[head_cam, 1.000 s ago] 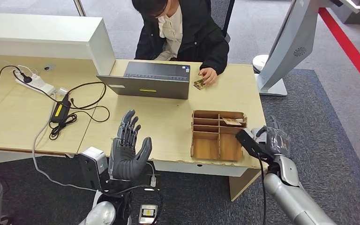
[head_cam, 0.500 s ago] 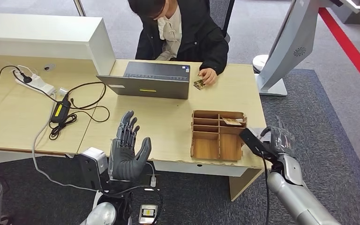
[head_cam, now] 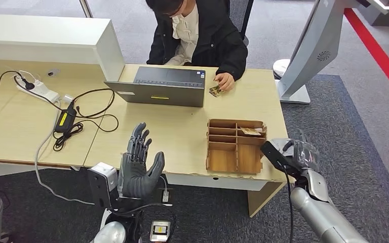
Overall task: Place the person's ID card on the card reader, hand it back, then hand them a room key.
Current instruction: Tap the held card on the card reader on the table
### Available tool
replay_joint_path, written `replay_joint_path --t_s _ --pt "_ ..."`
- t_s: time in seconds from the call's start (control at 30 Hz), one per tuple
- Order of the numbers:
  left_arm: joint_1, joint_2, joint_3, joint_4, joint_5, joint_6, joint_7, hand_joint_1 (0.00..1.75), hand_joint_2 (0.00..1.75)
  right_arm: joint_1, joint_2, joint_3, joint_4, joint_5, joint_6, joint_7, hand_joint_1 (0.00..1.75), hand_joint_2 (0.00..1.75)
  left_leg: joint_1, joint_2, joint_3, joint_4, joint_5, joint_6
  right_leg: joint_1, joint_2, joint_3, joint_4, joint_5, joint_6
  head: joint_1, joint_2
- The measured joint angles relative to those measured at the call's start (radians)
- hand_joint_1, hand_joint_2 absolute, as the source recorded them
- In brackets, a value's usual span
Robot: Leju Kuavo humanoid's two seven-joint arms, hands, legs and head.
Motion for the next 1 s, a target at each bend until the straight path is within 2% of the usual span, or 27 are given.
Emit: replay_joint_path --t_s 1.0 --pt "0.013 0.000 0.000 0.000 0.004 -0.003 0.008 0.00 1.75 -0.014 0.033 0.002 0.060 0.000 0.032 -0.033 1.75 1.75 0.000 0.000 0.000 0.000 0.000 0.000 0.000 0.000 0.000 0.000 0.000 0.000 0.000 0.000"
